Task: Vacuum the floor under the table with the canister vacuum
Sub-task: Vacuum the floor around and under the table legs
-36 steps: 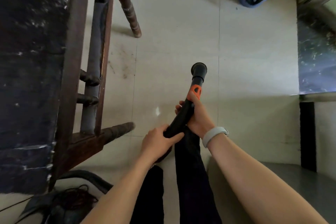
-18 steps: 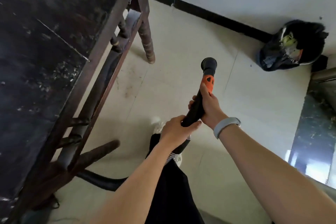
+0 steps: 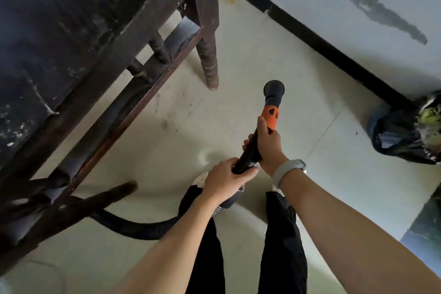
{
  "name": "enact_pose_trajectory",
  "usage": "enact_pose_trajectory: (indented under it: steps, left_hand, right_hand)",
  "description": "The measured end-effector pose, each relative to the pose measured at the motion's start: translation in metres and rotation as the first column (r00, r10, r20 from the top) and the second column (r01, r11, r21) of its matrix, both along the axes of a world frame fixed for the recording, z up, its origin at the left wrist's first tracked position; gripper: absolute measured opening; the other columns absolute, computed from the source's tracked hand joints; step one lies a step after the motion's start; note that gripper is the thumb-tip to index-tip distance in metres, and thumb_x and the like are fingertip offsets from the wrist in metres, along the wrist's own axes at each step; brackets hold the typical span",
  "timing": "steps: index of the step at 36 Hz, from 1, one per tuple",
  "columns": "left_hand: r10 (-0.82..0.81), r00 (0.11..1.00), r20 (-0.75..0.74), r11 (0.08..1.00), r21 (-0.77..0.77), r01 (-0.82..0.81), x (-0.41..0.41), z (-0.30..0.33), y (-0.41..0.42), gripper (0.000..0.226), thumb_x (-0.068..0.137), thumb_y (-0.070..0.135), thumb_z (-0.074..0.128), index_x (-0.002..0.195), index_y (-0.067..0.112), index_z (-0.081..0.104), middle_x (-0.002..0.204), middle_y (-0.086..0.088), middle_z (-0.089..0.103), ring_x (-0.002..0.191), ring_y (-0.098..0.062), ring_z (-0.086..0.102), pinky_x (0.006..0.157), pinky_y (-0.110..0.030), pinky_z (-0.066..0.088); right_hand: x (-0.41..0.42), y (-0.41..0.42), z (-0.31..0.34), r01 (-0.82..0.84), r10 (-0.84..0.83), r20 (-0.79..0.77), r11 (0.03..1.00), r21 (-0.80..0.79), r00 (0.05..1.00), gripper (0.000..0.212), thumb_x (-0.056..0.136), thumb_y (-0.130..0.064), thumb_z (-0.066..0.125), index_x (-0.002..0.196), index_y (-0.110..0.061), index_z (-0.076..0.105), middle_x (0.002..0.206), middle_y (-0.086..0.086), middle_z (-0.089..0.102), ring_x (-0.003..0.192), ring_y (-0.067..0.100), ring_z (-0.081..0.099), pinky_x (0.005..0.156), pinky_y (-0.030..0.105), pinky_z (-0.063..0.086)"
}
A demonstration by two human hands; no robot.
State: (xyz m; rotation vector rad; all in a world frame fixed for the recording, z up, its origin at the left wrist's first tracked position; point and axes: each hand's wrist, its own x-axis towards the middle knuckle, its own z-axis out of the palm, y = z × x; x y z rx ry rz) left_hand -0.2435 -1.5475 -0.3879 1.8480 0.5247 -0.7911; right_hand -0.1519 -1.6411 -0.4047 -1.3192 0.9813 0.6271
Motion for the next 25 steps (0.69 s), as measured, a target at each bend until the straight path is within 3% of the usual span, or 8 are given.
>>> enact_pose_trajectory:
  steps: [5,7,13,18,22,25]
  left_hand:
    - [0.072,0.997,-0.040,0.990,0.122,-0.066,-0.001,-0.050,-0.034,0.037,0.081,0.053,0.065,0.070,0.019,0.054,0.052,0.007,0.061,0.057,-0.010,0.062,0.057,-0.026,0.042]
    - [0.009,0.999,-0.039,0.977,0.213,-0.001,-0.003,-0.076,-0.045,0.037,0.082,0.056,0.062,0.066,0.024,0.049,0.051,0.008,0.055,0.055,-0.011,0.057,0.053,-0.026,0.038]
    - [-0.186,0.981,-0.055,0.879,0.438,0.191,-0.013,-0.165,-0.068,0.042,0.079,0.066,0.056,0.086,0.025,0.059,0.072,0.007,0.062,0.067,-0.010,0.058,0.059,-0.024,0.042]
    - [-0.224,0.971,-0.086,0.876,0.418,0.240,-0.026,-0.238,-0.075,0.034,0.078,0.063,0.059,0.081,0.030,0.052,0.065,0.011,0.053,0.070,-0.013,0.053,0.056,-0.023,0.033]
    - [-0.284,0.954,-0.098,0.874,0.382,0.299,-0.034,-0.298,-0.076,0.038,0.080,0.065,0.056,0.098,0.032,0.059,0.071,0.014,0.055,0.076,-0.010,0.056,0.063,-0.024,0.036]
    - [-0.300,0.953,-0.047,0.865,0.407,0.292,-0.031,-0.341,-0.076,0.040,0.081,0.064,0.055,0.101,0.030,0.058,0.074,0.012,0.055,0.077,-0.012,0.056,0.066,-0.025,0.038]
  right_hand:
    - [0.005,-0.027,-0.059,-0.059,0.064,-0.066,0.995,0.077,0.996,0.029,0.094,-0.034,0.055,0.087,-0.009,0.043,0.063,0.007,0.047,0.048,0.020,0.050,0.052,0.031,0.049]
    - [0.002,-0.040,-0.085,-0.065,0.079,-0.120,0.991,0.114,0.990,0.030,0.093,-0.034,0.057,0.083,-0.008,0.044,0.062,0.007,0.047,0.048,0.020,0.050,0.054,0.032,0.050]
    - [-0.011,-0.079,-0.175,-0.009,0.049,-0.253,0.988,0.156,0.966,0.030,0.090,-0.034,0.063,0.086,-0.009,0.046,0.071,0.010,0.053,0.059,0.023,0.058,0.062,0.037,0.054]
    - [-0.016,-0.102,-0.249,0.002,0.022,-0.228,0.994,0.107,0.974,0.024,0.091,-0.027,0.061,0.085,-0.008,0.048,0.072,0.009,0.049,0.062,0.024,0.056,0.062,0.036,0.054]
    - [-0.003,-0.115,-0.308,-0.058,0.071,-0.232,0.996,0.063,0.970,0.016,0.092,-0.020,0.058,0.088,-0.008,0.047,0.067,0.009,0.046,0.058,0.024,0.053,0.057,0.036,0.053]
    - [0.005,-0.109,-0.346,-0.097,0.103,-0.206,0.994,0.043,0.973,0.017,0.093,-0.020,0.055,0.083,-0.010,0.046,0.069,0.009,0.047,0.059,0.024,0.054,0.057,0.036,0.053]
